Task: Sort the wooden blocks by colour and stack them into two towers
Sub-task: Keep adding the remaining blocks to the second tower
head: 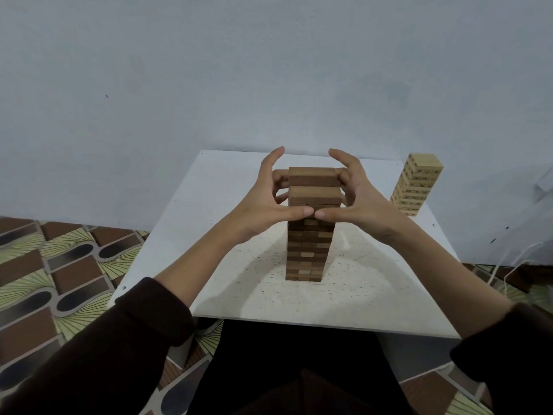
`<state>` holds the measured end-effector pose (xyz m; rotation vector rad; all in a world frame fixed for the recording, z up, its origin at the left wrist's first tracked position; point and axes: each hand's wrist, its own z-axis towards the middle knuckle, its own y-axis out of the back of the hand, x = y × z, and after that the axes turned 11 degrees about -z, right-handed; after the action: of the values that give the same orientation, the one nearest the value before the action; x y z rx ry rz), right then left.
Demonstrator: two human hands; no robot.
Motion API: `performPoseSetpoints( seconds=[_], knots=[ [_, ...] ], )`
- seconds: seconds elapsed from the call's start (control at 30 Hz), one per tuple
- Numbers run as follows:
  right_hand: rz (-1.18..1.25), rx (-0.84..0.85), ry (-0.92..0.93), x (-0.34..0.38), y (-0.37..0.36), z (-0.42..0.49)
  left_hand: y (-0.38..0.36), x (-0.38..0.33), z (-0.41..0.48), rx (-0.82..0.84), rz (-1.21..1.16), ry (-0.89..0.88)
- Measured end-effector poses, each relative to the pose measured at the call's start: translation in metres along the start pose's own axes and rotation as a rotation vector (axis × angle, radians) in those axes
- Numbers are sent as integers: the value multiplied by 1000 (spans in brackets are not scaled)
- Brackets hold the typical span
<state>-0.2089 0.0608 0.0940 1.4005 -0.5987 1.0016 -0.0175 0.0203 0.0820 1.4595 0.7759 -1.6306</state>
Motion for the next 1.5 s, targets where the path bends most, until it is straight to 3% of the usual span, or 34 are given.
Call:
performPoseSetpoints(
  seconds=[0.13, 0.23, 0.37, 1.1, 1.27, 1.4, 1.5],
  knots=[
    [35, 0, -30, 1, -1, -4, -1, -1, -5, 16, -48, 14],
    [37, -104, -88, 9, -8, -6, -10, -6, -7, -57, -263, 58],
    [350, -182, -144, 12, -24, -5, -21, -1, -7, -60, -317, 73],
    [310, -193, -93, 0, -39, -13, -30, 20, -11, -20, -388, 101],
    [227, -70, -29, -17, -27, -16, -12, 29, -14, 0, -268, 102],
    [121, 6, -12, -26, -16, -17, -2, 34, -16, 122, -70, 63],
    [69, 2, -14, -25, -13, -14, -1, 32, -12, 78, -49, 69]
  ],
)
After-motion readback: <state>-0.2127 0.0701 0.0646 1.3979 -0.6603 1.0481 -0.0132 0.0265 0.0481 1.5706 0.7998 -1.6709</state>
